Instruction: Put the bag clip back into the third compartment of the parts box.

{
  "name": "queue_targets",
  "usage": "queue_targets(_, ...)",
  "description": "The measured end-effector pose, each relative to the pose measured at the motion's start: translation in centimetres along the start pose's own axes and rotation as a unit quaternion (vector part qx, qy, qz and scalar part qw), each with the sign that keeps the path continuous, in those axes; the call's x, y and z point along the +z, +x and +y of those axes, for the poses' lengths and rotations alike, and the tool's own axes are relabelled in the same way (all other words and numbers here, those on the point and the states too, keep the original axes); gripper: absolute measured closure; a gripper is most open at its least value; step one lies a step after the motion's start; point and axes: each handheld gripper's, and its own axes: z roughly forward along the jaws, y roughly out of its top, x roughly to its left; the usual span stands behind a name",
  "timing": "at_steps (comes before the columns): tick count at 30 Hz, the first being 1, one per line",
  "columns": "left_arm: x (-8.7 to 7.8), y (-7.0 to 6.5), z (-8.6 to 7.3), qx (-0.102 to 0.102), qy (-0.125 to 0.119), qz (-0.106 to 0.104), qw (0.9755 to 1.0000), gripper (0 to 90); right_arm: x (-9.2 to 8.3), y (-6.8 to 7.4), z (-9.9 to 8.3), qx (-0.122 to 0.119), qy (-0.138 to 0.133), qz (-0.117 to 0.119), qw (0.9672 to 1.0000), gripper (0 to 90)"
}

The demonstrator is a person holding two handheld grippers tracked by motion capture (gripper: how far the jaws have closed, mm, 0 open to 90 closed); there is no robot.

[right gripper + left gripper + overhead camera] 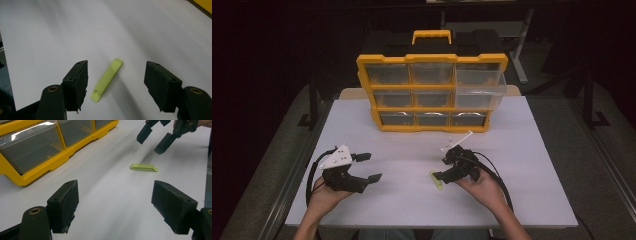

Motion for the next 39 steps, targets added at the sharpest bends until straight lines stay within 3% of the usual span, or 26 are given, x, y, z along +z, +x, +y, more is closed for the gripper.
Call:
queue_targets(14,-0.1,0.1,-0.2,-0.004,-0.005,-0.001,1.0000,21.8,2.5,0.8,0.4,-0.008,0.031,0.007,0.9995,46.0)
queue_targets(19,-0.1,0.0,-0.1,-0.004,-0.003,-0.001,1.0000,21.8,3.0,0.9,0.2,-0.017,0.042,-0.005,0.9990,50.3)
queue_targets(39,-0.1,0.0,-0.2,-0.006,-0.007,-0.005,0.9999,21.9,4.1,1.1,-0.1,-0.007,0.071,-0.026,0.9971,70.2)
